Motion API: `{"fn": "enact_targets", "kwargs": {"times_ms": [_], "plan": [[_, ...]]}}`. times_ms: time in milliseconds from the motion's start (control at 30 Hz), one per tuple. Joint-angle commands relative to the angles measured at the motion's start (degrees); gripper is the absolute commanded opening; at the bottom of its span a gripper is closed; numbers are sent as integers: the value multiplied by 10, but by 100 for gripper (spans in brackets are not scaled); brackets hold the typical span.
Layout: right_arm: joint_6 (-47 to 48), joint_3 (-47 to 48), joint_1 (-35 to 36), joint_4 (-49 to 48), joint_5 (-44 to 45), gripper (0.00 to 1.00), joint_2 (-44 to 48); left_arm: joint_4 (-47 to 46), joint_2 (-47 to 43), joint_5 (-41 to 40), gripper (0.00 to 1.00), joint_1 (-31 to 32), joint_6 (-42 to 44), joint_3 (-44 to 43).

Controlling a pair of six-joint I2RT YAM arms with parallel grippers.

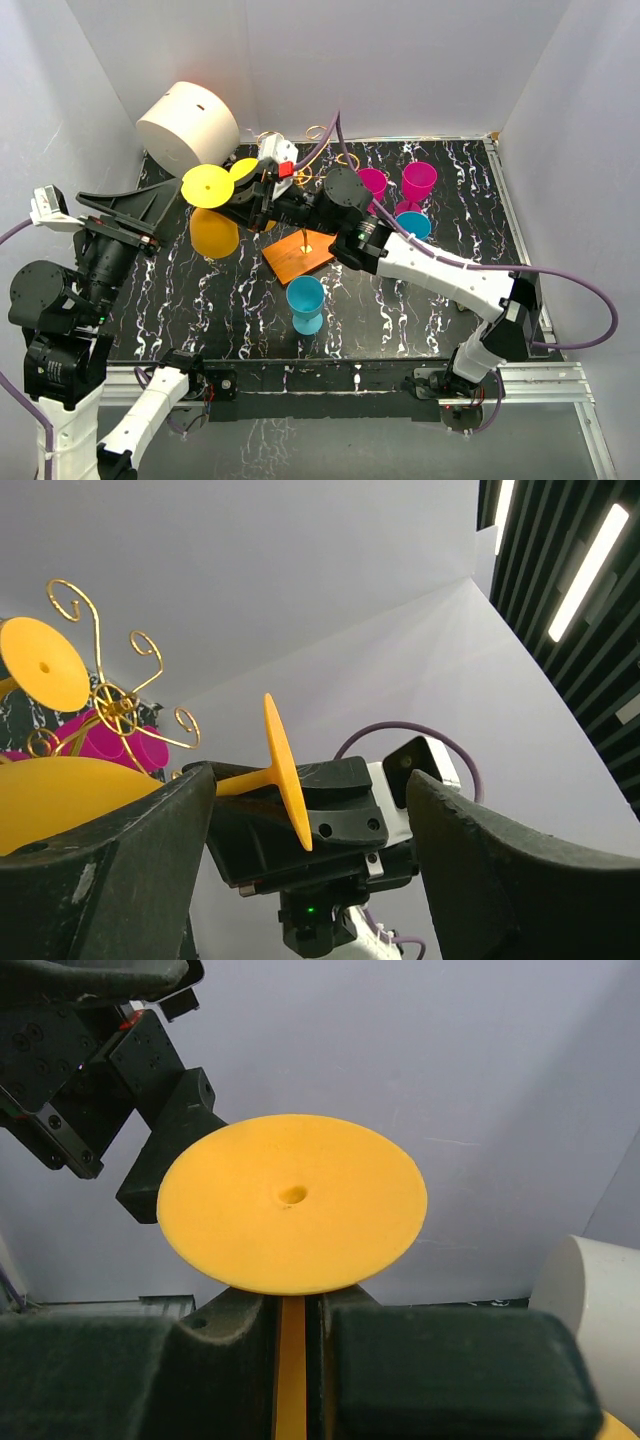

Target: Place the wine glass upside down on the wine glass rack

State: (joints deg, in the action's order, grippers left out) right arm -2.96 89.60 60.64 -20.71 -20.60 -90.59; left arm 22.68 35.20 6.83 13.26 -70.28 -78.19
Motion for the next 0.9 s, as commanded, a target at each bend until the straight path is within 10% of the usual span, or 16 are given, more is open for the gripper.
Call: {"fn": "enact_targets", "kwargs": {"times_ms": [0,733,867], "plan": [[19,33,1,-12,-16,0,-3,20,8,3,71,0,-4,-8],[31,22,1,3,-56,0,-8,8,8,-20,0,0,-28,42],[11,22,0,3,-19,0,-8,36,14,-30,0,0,-15,31]]}}
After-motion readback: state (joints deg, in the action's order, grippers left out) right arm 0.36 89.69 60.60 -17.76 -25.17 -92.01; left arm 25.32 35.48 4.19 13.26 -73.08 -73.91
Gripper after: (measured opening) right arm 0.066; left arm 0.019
